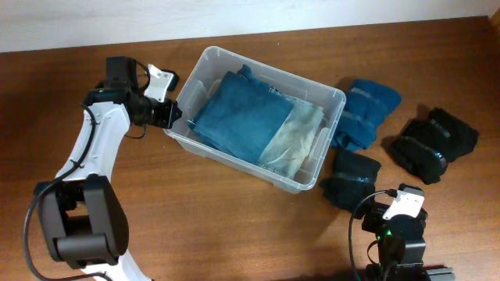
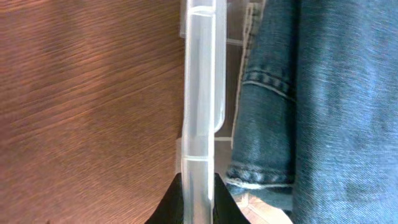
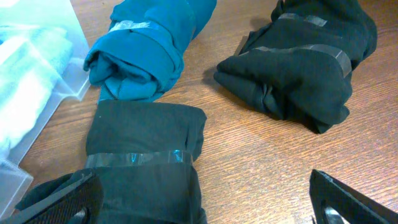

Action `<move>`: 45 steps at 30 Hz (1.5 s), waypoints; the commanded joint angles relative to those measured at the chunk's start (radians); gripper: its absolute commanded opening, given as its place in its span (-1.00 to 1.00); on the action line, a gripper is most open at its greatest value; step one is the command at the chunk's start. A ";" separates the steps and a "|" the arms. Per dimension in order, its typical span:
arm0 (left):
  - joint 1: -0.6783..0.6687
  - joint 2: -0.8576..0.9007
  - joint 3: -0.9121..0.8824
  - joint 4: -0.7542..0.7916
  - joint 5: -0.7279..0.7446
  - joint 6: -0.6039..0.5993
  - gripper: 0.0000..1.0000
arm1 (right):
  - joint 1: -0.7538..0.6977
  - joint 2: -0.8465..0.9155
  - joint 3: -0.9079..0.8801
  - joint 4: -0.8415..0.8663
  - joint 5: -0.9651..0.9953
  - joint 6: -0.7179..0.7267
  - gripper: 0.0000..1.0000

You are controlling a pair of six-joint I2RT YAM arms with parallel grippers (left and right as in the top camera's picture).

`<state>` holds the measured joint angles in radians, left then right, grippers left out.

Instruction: Pack container

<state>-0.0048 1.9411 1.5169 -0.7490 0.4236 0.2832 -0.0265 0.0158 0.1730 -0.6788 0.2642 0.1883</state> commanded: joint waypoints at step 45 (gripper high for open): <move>0.110 0.016 0.004 -0.294 -0.214 -0.254 -0.99 | -0.008 -0.011 -0.008 0.002 0.002 0.011 0.97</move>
<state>0.1001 1.9282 1.5562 -1.0138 0.2497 0.1360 -0.0265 0.0154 0.1730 -0.6788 0.2642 0.1879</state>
